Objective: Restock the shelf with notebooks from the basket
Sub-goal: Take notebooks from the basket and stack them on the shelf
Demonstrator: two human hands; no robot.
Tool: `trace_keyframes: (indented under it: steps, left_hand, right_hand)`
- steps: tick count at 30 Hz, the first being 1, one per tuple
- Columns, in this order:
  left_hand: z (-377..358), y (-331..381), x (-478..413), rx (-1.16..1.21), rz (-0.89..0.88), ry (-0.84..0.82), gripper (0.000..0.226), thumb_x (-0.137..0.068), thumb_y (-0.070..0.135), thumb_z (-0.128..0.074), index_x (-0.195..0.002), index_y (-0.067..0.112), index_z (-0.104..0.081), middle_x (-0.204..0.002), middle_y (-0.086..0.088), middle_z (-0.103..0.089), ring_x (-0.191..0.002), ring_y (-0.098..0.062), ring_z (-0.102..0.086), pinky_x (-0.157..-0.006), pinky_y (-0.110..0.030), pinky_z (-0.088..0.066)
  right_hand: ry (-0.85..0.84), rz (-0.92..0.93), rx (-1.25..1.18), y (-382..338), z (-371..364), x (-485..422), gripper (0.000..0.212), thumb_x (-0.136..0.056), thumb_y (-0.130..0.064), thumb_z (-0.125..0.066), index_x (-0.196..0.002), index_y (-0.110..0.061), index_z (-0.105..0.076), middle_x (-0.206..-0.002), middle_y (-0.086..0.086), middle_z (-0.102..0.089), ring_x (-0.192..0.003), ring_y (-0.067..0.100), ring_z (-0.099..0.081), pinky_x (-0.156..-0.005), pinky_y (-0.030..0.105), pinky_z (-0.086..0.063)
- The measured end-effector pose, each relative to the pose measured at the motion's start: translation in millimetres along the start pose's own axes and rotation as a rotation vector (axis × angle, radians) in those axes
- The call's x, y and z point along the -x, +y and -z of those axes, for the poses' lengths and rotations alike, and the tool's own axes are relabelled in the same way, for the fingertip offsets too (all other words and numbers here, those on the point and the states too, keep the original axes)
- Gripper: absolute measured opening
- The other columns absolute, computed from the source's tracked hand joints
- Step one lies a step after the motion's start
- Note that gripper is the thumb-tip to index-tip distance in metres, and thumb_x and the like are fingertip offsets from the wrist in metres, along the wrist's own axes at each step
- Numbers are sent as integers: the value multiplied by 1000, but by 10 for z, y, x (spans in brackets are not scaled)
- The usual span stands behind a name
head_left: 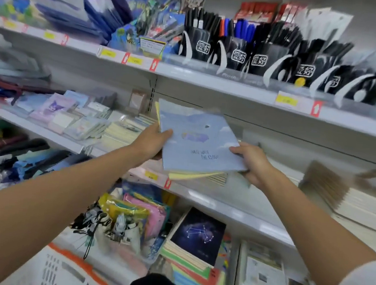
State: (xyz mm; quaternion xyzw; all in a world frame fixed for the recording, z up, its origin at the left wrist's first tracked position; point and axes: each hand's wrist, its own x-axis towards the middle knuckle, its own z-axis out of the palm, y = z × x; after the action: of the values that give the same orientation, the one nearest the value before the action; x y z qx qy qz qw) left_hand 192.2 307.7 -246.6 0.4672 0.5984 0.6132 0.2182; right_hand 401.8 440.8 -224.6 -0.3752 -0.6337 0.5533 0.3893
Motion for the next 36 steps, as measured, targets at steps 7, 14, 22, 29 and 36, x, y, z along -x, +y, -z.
trace_keyframes:
  steps: [7, 14, 22, 29, 36]
  left_hand:
    - [-288, 197, -483, -86, -65, -181, 77, -86, 41, -64, -151, 20, -27, -148, 2, -41, -130, -16, -46, -112, -36, -35]
    - [-403, 25, -740, -215, -98, -49, 77, -72, 22, -83, -140, 13, -47, -137, -1, -53, -128, -19, -49, -110, -35, -38]
    - [-620, -218, -1169, -222, -208, 246, 79, -70, 35, -82, -139, 13, -50, -133, -4, -58, -118, -20, -55, -102, -35, -45]
    - [-583, -456, -1606, -155, -189, 229, 58, -66, 45, -82, -118, 24, -67, -109, 3, -66, -105, -11, -59, -94, -30, -49]
    - [-658, -556, -1875, -57, -167, 248, 50, -67, 39, -84, -112, 23, -70, -100, 7, -69, -96, -4, -62, -87, -22, -50]
  right_hand:
    - [268, -28, -170, -160, 95, -362, 9, -86, -2, -56, -79, -8, -56, -95, 14, -64, -71, 22, -60, -67, 36, -52]
    - [542, 44, 180, -19, -1, -668, 20, -88, -22, -59, -99, -6, -60, -101, 17, -61, -95, 32, -59, -87, 42, -49]
    - [261, 329, 497, 274, 102, -711, 76, -79, -56, -68, -139, -20, -40, -140, -6, -44, -116, 13, -49, -77, 17, -48]
    - [303, 375, 749, 414, 224, -1144, 76, -76, -73, -53, -132, -22, -47, -135, 0, -49, -127, 21, -45, -105, 41, -40]
    - [304, 405, 823, 434, 261, -1382, 64, -88, -64, -47, -137, -24, -45, -138, -3, -52, -131, 23, -42, -112, 41, -30]
